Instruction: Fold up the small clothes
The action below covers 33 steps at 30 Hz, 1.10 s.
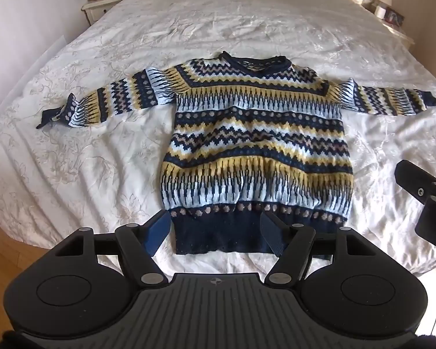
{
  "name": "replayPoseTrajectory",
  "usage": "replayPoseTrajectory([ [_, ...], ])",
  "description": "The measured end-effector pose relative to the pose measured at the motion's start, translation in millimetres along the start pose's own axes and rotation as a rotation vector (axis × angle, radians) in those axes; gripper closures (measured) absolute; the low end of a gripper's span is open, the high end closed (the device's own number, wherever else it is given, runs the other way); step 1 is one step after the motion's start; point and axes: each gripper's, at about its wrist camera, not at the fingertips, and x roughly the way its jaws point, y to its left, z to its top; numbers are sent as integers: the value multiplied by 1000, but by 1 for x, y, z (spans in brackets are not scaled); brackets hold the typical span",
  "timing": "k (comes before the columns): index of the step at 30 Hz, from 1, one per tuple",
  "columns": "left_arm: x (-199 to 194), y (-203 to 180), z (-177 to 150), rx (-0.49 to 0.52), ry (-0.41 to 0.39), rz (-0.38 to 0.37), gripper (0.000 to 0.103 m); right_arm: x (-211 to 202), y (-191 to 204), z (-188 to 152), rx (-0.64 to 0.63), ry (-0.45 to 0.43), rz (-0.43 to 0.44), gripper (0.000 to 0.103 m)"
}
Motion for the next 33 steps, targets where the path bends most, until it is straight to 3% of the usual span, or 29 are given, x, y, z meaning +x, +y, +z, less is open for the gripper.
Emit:
replayPoseTrajectory([
  [23,1,3,0,-12,5,-10,39,-1,-2,-2,5,9,0,1],
  [33,1,3,1,-2,3,44,39,7,7,-7,-3,60,-12,1],
])
